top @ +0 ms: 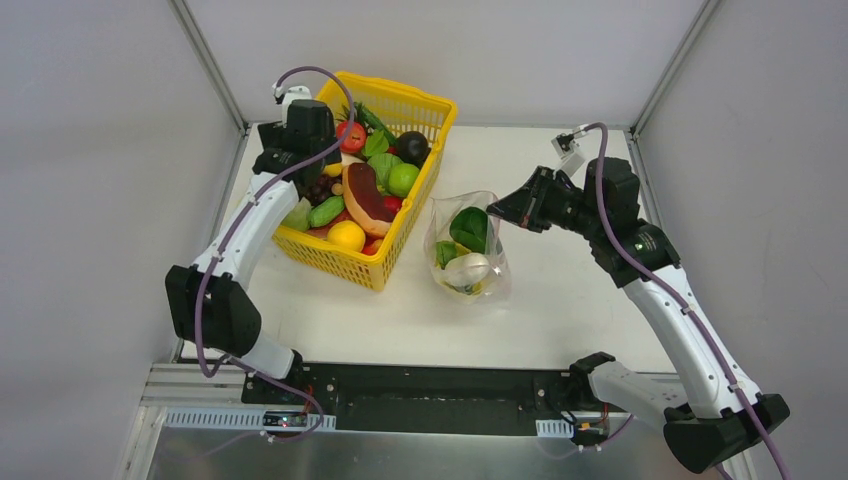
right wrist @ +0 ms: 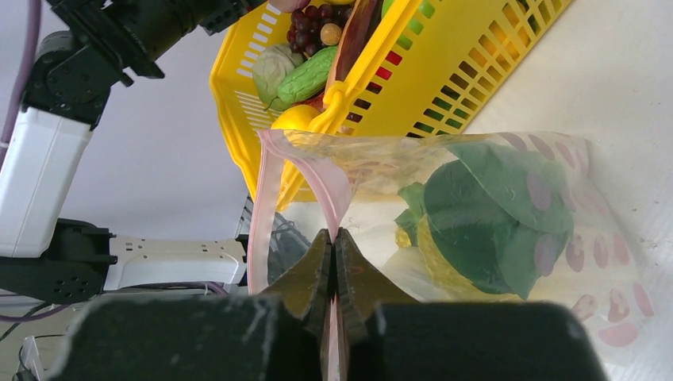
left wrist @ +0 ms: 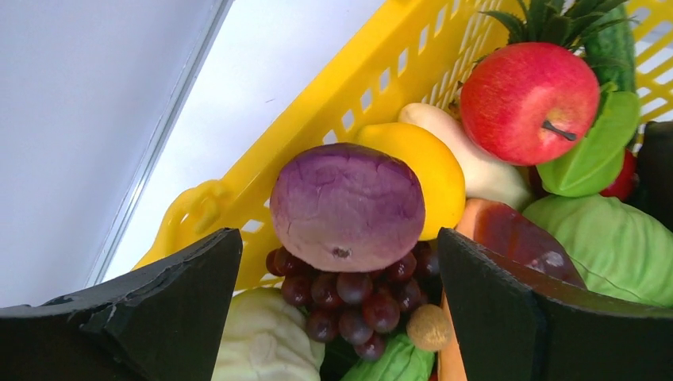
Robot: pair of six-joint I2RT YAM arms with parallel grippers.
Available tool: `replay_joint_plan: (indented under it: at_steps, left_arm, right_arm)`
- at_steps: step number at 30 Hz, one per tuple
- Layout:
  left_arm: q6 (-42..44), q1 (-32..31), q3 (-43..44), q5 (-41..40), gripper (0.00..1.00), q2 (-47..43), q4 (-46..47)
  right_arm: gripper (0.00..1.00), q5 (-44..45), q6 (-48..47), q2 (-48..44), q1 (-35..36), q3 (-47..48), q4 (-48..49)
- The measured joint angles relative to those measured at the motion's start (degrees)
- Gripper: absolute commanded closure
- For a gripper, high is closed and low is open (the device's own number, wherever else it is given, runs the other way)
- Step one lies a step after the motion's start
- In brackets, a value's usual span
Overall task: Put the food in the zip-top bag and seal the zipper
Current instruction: Pick up the fake vegetable from the bin.
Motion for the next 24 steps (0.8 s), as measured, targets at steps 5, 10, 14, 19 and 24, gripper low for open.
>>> replay_joint_plan:
  at_steps: [5, 10, 14, 19, 24]
  left_arm:
    - [-0.5, 1.4, 0.0, 0.6, 0.16, 3.5, 0.9]
    - [-1.5, 2.6, -0.5, 2.1, 0.39, 4.1, 2.1]
    - [-1.8, 2.9, -0.5, 4.0, 0.58, 4.1, 2.6]
    - [-3.1, 2.9, -3.9, 8.9, 0.7, 0.7, 4.0]
    - [-4.3, 1.9, -6.8, 17.0, 0.7, -9.2, 3.1]
  right_arm:
    - [0.97, -0.9, 0.4, 0.0, 0.0, -0.5, 0.4]
    - [0.97, -1.0, 0.6, 0.0, 0.0, -0.7, 0.8]
    - [0.97, -1.2, 0.6, 0.0, 0.0, -0.7, 0.8]
    - [0.97, -1.2, 0.8, 0.0, 0.0, -1.0, 1.2]
    - [0.97, -1.2, 1.2, 0.0, 0.0, -1.3, 1.6]
